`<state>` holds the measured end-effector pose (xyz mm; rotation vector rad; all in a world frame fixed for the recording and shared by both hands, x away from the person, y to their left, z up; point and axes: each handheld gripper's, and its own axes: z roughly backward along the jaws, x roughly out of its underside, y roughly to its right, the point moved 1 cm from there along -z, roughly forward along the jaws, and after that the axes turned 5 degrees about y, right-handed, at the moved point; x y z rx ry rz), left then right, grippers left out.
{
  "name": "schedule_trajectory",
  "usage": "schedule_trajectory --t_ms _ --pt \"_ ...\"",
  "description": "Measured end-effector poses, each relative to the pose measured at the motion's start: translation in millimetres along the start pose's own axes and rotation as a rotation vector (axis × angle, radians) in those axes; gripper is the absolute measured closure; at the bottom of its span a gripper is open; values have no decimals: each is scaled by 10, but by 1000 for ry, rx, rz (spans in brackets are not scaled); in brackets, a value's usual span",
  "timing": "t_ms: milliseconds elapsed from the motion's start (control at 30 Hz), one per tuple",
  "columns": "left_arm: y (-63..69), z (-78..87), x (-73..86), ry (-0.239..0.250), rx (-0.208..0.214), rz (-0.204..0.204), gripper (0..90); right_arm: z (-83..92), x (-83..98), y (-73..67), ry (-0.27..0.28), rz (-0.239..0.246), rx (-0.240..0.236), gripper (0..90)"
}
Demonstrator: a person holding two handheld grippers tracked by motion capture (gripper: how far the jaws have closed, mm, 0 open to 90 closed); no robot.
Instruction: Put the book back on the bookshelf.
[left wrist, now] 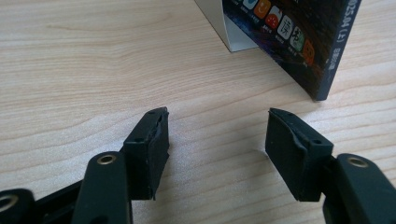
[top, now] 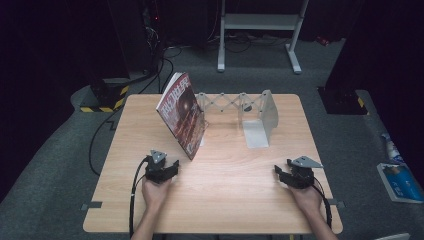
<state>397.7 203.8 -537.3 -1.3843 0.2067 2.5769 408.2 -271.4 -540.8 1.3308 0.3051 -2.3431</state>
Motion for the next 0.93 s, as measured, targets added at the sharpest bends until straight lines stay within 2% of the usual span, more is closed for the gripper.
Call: schedule_trajectory --t_ms 67,333,933 --pt "20 -5 5 -1 -13 -26 394 0 0 1 1 2 0 393" --pt "37 -8 24 13 -18 -26 386 8 10 -4 1 -10 7 377" --pt "46 -4 30 16 -18 -25 378 8 14 4 6 -1 8 372"
